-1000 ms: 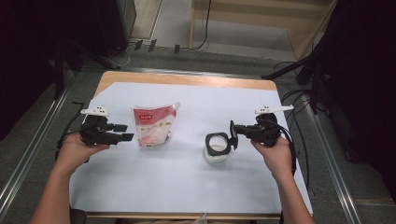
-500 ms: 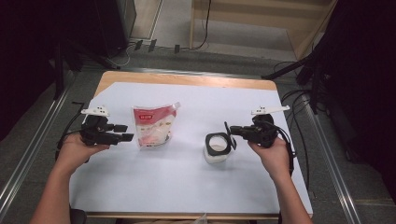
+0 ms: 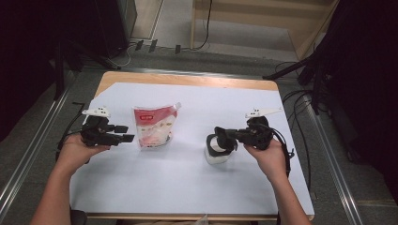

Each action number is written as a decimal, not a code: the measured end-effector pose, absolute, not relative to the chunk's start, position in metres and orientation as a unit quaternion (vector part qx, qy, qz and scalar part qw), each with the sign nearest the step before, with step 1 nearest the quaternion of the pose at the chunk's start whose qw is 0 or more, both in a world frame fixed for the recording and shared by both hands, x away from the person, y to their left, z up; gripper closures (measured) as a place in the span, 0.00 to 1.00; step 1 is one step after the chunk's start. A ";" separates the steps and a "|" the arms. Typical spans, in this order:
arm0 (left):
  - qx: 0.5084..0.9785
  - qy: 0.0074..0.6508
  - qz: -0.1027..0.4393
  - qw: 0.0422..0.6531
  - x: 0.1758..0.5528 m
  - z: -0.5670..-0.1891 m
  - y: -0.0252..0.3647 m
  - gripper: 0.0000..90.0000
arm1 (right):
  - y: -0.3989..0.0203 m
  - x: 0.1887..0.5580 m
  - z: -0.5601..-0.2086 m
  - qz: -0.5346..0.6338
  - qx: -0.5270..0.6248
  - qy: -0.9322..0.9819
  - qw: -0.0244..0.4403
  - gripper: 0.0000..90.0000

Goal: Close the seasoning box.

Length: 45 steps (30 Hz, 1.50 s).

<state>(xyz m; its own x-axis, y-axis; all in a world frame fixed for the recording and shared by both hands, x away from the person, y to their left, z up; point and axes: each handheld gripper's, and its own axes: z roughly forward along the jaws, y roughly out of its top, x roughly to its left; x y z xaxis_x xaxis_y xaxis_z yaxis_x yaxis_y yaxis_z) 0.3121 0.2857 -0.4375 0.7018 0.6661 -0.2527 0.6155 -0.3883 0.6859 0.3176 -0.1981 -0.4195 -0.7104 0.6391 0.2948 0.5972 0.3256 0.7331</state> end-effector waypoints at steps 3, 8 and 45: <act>0.833 0.385 0.033 0.397 0.312 -0.438 0.286 0.52 | -0.194 0.317 -0.421 0.436 0.373 0.819 0.021 1.00; 0.830 0.388 0.034 0.400 0.312 -0.438 0.285 0.51 | -0.185 0.316 -0.424 0.429 0.365 0.826 0.020 0.99; 0.828 0.392 0.034 0.399 0.312 -0.439 0.285 0.50 | -0.215 0.326 -0.435 0.452 0.389 0.799 0.079 0.50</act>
<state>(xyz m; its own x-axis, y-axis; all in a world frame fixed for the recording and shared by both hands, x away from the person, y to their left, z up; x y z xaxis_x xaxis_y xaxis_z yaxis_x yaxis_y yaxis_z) 0.3121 0.2852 -0.4390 0.6902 0.6768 -0.2562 0.6220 -0.3738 0.6880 0.3255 -0.2149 -0.4351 -0.6851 0.6928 0.2252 0.5495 0.2884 0.7841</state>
